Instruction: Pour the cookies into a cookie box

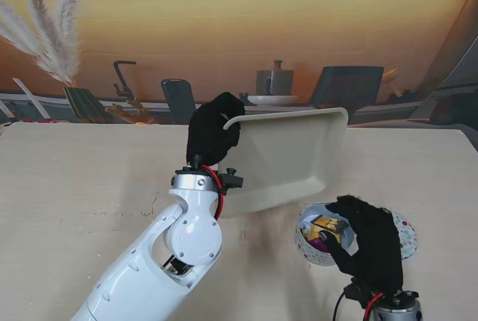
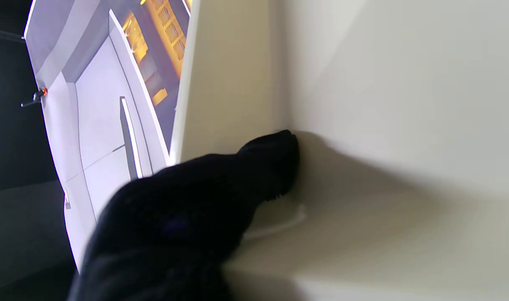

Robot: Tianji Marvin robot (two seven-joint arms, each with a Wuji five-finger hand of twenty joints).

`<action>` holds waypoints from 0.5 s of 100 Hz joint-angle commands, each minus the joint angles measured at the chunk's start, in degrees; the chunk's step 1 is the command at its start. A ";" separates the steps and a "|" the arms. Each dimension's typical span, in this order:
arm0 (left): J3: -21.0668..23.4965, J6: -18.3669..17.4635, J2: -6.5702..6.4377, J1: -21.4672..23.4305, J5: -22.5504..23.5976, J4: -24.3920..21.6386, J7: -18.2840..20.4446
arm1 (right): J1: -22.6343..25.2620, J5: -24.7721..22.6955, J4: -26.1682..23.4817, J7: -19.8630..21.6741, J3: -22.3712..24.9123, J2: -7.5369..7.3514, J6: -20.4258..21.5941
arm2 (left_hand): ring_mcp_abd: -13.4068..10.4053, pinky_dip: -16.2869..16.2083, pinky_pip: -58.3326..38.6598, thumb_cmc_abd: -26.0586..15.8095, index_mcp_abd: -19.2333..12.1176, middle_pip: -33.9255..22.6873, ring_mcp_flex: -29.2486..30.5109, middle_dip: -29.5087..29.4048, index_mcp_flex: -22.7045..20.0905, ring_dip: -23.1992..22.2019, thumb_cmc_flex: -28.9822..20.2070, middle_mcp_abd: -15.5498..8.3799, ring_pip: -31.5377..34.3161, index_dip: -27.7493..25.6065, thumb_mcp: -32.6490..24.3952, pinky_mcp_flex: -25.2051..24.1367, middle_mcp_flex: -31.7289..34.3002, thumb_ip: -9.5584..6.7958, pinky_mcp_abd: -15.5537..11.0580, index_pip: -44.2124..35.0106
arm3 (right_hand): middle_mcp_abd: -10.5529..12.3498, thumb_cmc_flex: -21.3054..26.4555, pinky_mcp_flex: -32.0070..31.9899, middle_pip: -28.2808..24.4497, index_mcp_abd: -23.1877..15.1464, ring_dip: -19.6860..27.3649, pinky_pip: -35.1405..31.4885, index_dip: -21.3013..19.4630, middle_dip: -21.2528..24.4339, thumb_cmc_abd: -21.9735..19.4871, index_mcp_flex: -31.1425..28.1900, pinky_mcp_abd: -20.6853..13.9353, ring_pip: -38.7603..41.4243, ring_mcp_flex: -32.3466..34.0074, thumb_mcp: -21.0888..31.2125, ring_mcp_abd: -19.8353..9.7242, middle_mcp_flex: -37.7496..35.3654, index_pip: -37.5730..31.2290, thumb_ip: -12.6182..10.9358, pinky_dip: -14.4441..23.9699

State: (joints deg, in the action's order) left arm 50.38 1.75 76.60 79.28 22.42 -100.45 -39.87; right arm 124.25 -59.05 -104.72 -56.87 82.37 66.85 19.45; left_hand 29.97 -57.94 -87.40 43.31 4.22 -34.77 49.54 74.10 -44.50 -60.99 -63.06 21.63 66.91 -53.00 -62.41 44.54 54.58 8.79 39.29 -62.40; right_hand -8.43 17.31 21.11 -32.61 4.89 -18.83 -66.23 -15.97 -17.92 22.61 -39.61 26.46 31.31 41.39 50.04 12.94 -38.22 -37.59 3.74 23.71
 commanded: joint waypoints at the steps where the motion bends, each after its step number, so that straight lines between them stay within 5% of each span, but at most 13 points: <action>1: 1.19 0.07 -0.16 0.61 -0.21 -2.07 0.87 | 0.02 -0.08 -0.06 0.88 -0.18 0.15 0.15 | -3.82 0.72 -2.35 -6.01 -1.59 -9.73 6.24 1.25 -1.57 -0.55 -2.53 -6.13 10.13 0.09 -9.15 1.32 6.11 -5.17 0.70 -2.47 | -0.38 -1.33 -0.97 0.25 0.21 -0.44 0.32 0.16 0.01 -0.05 -0.19 0.64 -0.35 -1.37 1.04 1.99 0.17 1.07 0.02 -0.62; 50: 12.76 3.38 -2.84 6.31 -3.42 -6.50 6.50 | -1.46 0.48 0.33 2.51 -1.22 0.06 0.36 | -3.49 0.62 -3.15 -5.87 -1.22 -9.73 6.23 1.23 -1.55 -0.62 -2.70 -5.88 10.52 0.34 -9.12 1.34 6.06 -4.95 0.70 -2.28 | -0.33 -1.39 -1.00 0.34 0.00 -0.42 0.25 0.16 0.04 -0.08 -0.19 0.83 -0.38 -1.28 0.98 1.90 0.10 1.10 0.03 -0.55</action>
State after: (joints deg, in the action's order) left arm 62.12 4.50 74.19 85.01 19.58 -106.57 -34.16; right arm 123.02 -58.64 -104.27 -55.51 81.52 66.80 19.56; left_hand 29.92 -57.94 -87.45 43.38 4.22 -35.07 49.54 74.09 -44.50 -60.99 -62.58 21.61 67.32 -52.95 -62.90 44.66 54.58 8.79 39.29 -62.40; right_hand -8.43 17.31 20.99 -32.61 4.89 -18.83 -66.23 -15.97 -17.92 22.61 -39.61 26.46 31.31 41.39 50.04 12.94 -38.22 -37.56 3.74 23.71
